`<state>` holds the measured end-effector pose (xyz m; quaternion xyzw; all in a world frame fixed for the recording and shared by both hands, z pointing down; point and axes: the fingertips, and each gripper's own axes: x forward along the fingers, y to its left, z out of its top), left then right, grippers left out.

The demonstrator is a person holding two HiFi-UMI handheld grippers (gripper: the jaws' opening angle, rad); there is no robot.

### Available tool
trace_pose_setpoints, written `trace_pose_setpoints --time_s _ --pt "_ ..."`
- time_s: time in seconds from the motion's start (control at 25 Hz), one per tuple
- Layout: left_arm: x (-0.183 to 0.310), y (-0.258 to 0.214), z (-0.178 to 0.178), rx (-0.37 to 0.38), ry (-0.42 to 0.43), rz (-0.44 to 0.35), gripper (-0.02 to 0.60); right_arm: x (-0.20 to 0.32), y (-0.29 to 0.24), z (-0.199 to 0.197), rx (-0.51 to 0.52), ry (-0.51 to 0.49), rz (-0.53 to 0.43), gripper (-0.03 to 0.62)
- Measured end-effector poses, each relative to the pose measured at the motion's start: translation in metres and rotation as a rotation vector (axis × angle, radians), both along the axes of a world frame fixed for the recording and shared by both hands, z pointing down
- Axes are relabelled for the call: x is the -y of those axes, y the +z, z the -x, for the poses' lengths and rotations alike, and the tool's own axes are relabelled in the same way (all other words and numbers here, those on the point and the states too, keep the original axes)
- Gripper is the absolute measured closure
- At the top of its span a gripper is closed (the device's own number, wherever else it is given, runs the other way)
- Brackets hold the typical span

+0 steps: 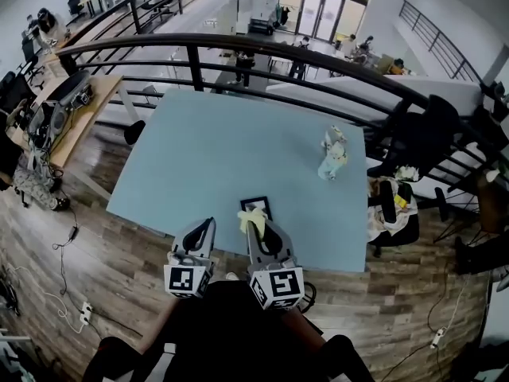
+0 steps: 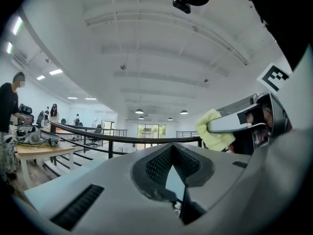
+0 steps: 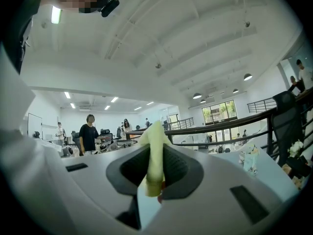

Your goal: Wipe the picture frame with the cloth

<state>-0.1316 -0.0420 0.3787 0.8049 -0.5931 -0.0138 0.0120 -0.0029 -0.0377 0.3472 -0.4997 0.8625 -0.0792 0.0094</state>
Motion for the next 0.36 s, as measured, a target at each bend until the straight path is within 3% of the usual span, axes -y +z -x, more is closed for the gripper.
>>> trace_pose_setpoints --time_s 0.36 --pt "-0.005 -0.002 0.003 0.007 0.001 -0.018 0.584 -0.002 -0.010 0.005 -0.011 -0.013 -0.005 0.536"
